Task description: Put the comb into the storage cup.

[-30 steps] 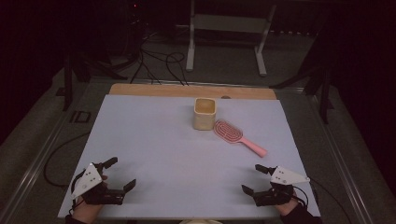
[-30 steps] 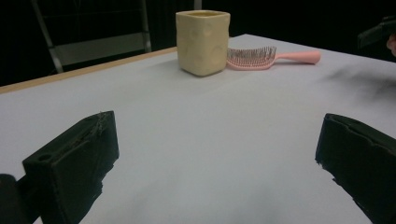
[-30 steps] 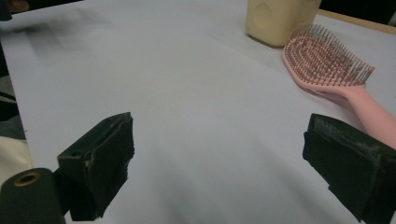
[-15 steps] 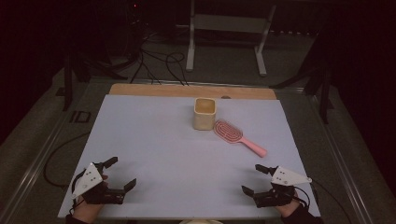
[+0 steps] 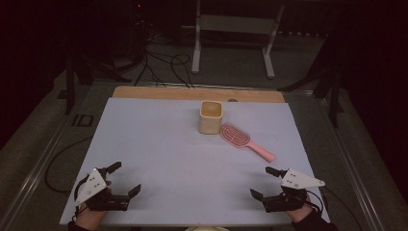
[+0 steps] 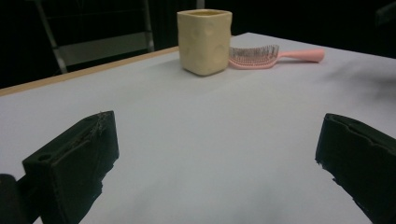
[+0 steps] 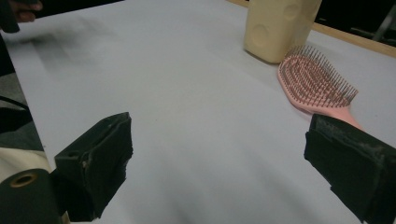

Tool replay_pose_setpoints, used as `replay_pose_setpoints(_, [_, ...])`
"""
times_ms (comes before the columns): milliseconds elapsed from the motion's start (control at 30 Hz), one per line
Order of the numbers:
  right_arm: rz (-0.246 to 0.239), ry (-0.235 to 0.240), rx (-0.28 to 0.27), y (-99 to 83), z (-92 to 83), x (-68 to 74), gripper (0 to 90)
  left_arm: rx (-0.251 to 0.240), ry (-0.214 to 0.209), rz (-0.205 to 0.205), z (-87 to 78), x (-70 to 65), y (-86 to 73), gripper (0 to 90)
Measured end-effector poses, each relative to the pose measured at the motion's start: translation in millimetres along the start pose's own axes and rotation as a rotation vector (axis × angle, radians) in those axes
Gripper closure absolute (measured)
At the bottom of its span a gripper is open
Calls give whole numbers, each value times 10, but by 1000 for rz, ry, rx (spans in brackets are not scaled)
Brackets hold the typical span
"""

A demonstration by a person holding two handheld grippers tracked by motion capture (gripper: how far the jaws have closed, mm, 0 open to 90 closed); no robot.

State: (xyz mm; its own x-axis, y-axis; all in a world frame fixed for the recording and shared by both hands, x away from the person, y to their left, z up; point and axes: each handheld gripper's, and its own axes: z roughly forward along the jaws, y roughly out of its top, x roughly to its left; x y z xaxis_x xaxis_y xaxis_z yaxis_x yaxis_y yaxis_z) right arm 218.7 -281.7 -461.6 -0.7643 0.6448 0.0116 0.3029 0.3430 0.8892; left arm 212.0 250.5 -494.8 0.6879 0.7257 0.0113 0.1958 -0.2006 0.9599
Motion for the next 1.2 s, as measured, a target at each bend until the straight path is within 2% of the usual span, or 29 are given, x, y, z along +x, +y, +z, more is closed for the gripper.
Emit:
replay_pose_setpoints(67, [1, 1, -6, 23, -22, -11, 73, 4, -1, 10, 1, -8, 1, 3])
replay_pose_setpoints(200, [-11, 0, 1, 76, -60, -23, 73, 0, 0, 2, -6, -3, -1, 3])
replay_pose_setpoints(600, [-50, -34, 17, 269, -165, -117, 72, 1, 3, 9, -11, -10, 7, 3])
replay_pose_setpoints(633, [-41, -30, 17, 291, -171, -125, 73, 1, 3, 10, -14, -9, 8, 3])
replay_pose_setpoints(833, [-72, -30, 34, 382, -170, -174, 73, -3, 4, 5, -21, 0, 5, 3])
replay_pose_setpoints(967, [-66, -33, 13, 439, -175, -209, 74, -6, 4, 3, -22, -3, 7, 3])
replay_pose_setpoints(1033, [-91, -43, 23, 474, -162, -228, 74, -4, 6, 4, -21, 0, 5, 3])
replay_pose_setpoints(1200, [-105, -44, 22, 558, -136, -271, 74, -5, 4, 3, -21, -3, 7, 3])
